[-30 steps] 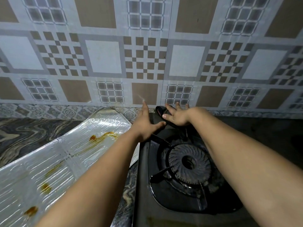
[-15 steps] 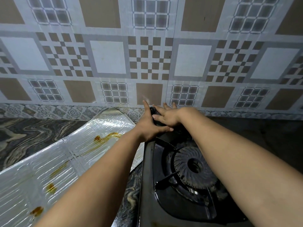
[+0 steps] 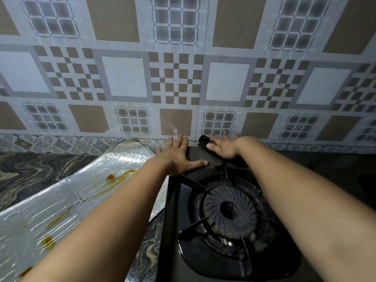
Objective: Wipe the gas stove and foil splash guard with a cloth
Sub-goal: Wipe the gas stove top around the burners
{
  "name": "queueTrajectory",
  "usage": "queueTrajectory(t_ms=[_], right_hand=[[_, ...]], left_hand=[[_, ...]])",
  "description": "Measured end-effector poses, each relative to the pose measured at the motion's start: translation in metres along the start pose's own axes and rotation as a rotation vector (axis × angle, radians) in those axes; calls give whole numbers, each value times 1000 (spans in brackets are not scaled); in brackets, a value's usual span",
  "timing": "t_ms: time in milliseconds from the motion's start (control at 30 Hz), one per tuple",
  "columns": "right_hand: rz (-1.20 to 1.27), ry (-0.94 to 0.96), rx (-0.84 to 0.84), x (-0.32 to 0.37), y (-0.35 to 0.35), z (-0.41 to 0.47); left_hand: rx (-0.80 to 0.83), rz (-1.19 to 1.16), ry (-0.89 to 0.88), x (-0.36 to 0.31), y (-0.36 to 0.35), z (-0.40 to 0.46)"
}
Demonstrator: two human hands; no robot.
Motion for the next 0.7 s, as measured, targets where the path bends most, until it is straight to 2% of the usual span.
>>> queueTrajectory(t_ms=[133, 367, 700], right_hand=[[82, -36, 8, -32, -14, -13], [138, -100, -193, -49, -33, -32], [195, -257, -276, -108, -66, -64]], left_hand=[[31, 80, 2, -10, -2, 6], [36, 158, -23, -7, 4, 12], [1, 169, -22, -15, -2, 26]])
Point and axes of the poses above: each hand's wrist, its own z-axis towards the middle knuckle, its own y-axis out of the back of the hand, x = y × z, the point moved 5 cm from there along z, towards the middle knuckle, and after that the axes turned 15 degrees about -z, right-handed, at the moved point
